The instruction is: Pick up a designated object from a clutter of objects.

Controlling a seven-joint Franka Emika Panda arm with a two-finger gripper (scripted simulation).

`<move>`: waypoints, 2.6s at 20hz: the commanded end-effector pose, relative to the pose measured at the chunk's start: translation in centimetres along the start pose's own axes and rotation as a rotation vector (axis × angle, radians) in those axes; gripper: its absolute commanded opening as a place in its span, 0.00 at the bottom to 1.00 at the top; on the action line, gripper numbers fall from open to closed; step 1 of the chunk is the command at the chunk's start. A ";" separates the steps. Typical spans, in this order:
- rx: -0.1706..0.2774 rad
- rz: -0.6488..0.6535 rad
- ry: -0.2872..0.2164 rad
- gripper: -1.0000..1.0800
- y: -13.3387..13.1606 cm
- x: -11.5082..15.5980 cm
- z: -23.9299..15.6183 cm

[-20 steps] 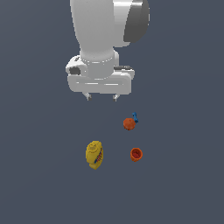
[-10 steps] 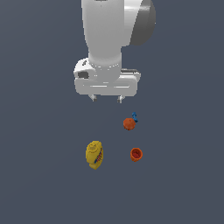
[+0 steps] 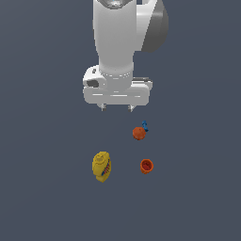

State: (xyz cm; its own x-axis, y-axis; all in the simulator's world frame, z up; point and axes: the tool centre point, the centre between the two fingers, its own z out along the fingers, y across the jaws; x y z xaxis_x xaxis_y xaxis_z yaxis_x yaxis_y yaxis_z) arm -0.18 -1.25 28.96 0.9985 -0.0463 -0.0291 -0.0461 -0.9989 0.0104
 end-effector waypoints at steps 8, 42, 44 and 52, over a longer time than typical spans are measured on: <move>-0.013 -0.008 0.006 0.96 -3.2 -0.7 4.7; 0.009 -0.068 0.029 0.96 -15.8 -12.1 22.5; 0.009 -0.068 0.029 0.96 -15.8 -12.1 22.6; 0.009 -0.069 0.029 0.96 -15.8 -12.1 24.7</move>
State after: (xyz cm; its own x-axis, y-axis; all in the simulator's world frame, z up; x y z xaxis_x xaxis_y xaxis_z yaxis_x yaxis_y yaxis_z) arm -12.25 14.88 4.99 0.9998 0.0222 -0.0003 0.0222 -0.9998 0.0004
